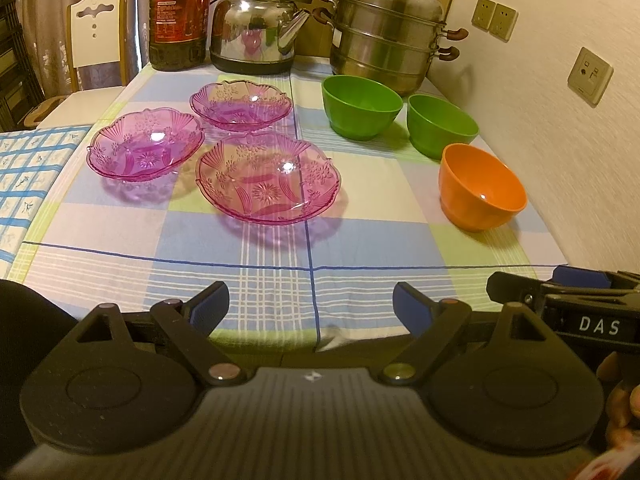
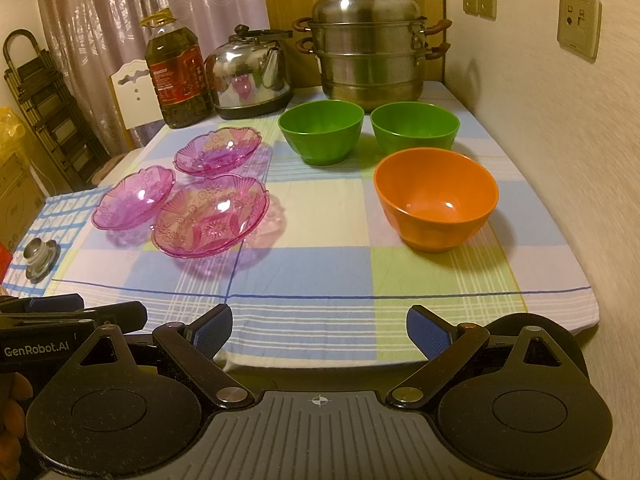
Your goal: Organize plates and bowls
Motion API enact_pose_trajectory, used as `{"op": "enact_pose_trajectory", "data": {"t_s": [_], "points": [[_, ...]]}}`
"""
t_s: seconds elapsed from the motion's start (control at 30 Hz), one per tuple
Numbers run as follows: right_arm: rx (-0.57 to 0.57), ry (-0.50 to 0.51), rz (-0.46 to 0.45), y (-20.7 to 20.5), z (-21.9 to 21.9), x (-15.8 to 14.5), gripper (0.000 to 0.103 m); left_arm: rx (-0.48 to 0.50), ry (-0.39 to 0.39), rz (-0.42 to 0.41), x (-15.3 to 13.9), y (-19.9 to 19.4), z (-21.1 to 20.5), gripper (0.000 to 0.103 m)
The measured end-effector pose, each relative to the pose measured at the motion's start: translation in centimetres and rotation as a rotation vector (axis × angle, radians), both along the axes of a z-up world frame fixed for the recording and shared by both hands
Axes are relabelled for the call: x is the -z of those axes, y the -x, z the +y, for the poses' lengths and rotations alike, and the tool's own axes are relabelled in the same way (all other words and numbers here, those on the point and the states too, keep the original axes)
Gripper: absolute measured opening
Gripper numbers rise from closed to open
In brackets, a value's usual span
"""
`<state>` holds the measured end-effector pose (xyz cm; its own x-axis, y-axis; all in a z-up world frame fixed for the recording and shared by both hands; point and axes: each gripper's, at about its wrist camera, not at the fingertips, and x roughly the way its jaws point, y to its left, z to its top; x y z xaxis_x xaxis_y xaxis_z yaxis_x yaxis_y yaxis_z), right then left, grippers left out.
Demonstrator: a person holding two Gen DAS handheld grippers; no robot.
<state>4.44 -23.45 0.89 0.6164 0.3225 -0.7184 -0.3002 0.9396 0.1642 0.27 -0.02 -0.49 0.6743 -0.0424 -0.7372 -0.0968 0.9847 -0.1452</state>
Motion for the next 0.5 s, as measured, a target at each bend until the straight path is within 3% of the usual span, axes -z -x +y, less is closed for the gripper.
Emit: {"op": "enact_pose_trajectory", "data": {"t_s": [0.5], "points": [[0.001, -0.001, 0.002, -0.04, -0.01, 0.03, 0.094, -0.001, 0.004, 0.000, 0.13, 0.04, 0.03, 0.087]]}}
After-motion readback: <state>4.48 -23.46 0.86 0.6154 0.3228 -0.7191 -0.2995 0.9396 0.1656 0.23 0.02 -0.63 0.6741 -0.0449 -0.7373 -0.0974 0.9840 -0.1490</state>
